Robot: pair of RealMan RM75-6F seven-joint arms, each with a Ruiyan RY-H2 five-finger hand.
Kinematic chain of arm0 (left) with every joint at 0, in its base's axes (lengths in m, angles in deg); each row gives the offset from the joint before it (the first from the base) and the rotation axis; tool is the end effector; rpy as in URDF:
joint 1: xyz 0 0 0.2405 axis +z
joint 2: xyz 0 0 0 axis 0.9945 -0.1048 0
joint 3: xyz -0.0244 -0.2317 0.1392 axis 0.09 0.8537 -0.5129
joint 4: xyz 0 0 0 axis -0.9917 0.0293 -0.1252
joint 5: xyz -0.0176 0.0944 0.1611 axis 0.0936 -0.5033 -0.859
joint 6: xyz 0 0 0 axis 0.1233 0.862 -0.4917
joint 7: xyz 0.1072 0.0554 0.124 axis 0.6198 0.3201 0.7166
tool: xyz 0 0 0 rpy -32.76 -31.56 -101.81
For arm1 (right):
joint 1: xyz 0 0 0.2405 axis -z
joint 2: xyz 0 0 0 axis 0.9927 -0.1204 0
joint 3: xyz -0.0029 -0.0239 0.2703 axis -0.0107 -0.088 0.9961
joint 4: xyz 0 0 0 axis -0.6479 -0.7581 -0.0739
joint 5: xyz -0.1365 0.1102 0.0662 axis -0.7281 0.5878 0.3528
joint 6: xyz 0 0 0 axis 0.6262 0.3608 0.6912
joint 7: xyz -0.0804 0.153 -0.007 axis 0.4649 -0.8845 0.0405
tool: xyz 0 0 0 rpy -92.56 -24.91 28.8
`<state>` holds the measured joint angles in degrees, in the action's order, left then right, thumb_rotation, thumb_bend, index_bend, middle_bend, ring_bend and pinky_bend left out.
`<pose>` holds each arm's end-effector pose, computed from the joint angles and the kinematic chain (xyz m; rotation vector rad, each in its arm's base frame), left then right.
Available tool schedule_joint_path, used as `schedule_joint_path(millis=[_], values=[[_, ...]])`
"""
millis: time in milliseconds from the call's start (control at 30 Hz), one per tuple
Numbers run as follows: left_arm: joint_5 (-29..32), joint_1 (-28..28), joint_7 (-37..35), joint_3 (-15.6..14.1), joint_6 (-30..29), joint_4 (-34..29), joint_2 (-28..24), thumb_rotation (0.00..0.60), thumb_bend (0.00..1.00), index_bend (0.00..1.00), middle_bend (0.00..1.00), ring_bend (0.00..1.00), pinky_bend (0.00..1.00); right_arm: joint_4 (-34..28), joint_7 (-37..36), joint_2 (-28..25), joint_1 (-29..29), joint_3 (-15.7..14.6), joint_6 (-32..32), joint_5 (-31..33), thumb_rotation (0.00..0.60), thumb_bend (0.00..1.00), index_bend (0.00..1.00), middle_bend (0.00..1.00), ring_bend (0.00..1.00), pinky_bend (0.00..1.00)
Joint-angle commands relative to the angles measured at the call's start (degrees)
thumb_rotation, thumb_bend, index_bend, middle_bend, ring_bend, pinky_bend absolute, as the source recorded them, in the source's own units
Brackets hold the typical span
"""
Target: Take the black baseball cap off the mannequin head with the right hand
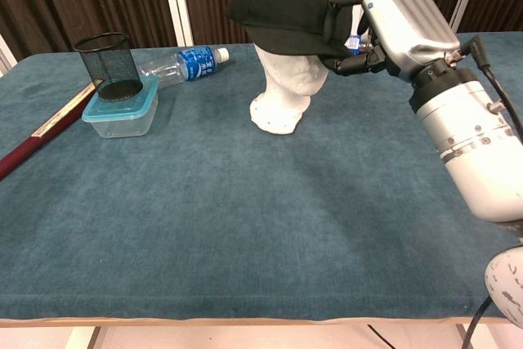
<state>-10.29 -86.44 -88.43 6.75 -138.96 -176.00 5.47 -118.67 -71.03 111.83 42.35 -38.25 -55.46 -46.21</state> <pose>-0.2999 0.1786 0.1887 -1.5085 -0.7547 -1.0182 -0.1119 -0.3707 -0.0131 1.3896 -0.5607 1.5408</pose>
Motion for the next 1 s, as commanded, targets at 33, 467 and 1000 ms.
schedule_joint_path(millis=[33, 467, 1000], values=[[0.0, 0.0, -0.1, 0.0, 0.0, 0.0, 0.0, 0.600, 0.30, 0.00, 0.05, 0.08, 0.10, 0.8, -0.4, 0.2, -0.5, 0.4, -0.6, 0.2, 0.600, 0.33, 0.67, 0.46, 0.28, 0.50], [-0.1, 0.1, 0.1, 0.0, -0.1, 0.1, 0.1, 0.600, 0.30, 0.00, 0.05, 0.08, 0.10, 4.9, -1.4, 0.3, -5.2, 3.0, -1.9, 0.4, 0.600, 0.42, 0.84, 0.57, 0.44, 0.74], [0.0, 0.2, -0.5, 0.2, -0.3, 0.2, -0.1, 0.600, 0.30, 0.00, 0.05, 0.08, 0.10, 13.7, 2.2, -0.8, -10.4, 2.3, -6.4, -1.1, 0.600, 0.49, 1.00, 0.69, 0.58, 0.89]])
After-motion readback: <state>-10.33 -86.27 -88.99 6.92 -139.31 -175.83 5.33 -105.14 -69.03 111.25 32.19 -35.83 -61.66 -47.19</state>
